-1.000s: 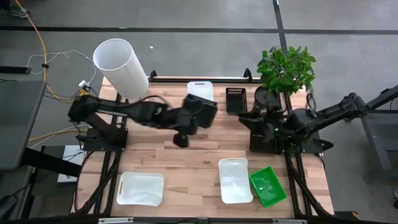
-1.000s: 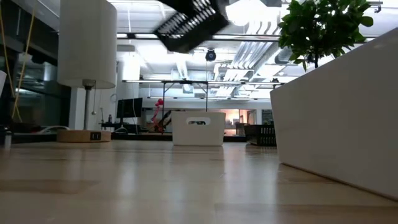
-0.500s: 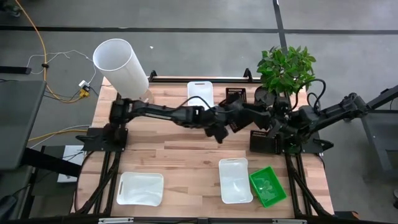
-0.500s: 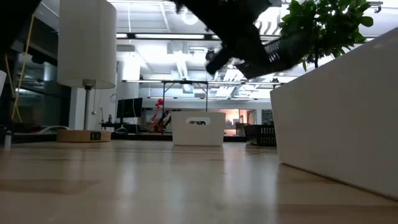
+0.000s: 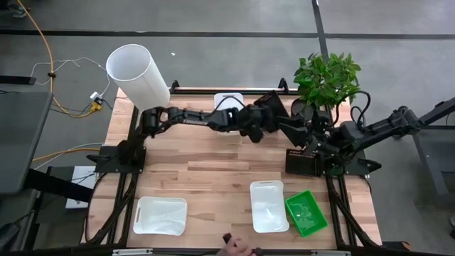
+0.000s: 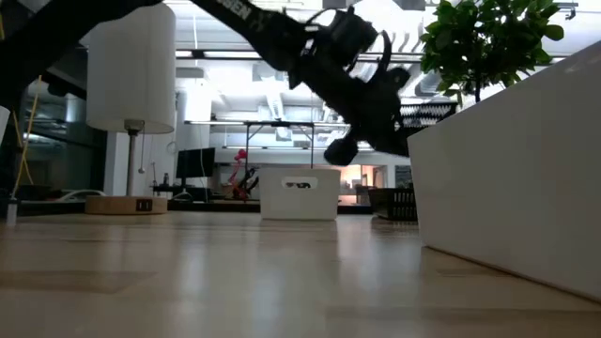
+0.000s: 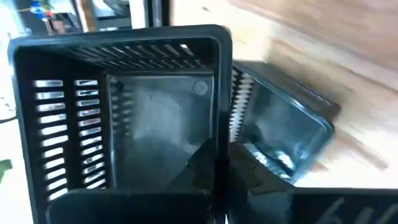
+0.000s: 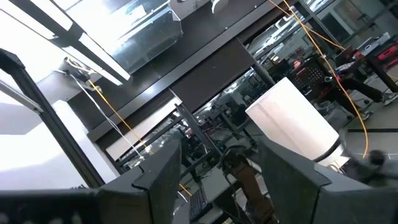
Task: Stack baskets by color
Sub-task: Stack the bottom left black bin on top of the top black bin
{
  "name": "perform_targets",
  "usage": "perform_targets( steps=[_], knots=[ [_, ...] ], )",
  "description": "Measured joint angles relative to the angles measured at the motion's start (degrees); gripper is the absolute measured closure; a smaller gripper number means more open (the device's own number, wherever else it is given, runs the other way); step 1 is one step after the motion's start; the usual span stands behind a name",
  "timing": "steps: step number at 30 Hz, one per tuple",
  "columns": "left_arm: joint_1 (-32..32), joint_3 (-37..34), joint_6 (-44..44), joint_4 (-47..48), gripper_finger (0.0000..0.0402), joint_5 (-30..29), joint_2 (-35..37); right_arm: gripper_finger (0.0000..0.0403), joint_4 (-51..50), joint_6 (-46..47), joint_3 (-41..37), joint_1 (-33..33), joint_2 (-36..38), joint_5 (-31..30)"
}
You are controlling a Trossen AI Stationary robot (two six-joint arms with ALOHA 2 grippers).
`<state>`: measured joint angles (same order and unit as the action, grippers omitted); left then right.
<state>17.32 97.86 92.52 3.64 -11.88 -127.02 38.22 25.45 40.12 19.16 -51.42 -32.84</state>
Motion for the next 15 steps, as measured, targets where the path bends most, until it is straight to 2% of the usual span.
perform_targets(
  steps=[5,15],
  knots=[
    [3.2,0.0,-2.4,3.0,0.0401,6.4,0.0,0.0201,-0.4,0.0,0.0,0.0,0.0,0.0],
    [4.7,0.1,-1.9,1.6,0.04,11.9,-0.6,0.0201,-1.0,-0.5,0.0,0.0,0.0,-1.5]
  ],
)
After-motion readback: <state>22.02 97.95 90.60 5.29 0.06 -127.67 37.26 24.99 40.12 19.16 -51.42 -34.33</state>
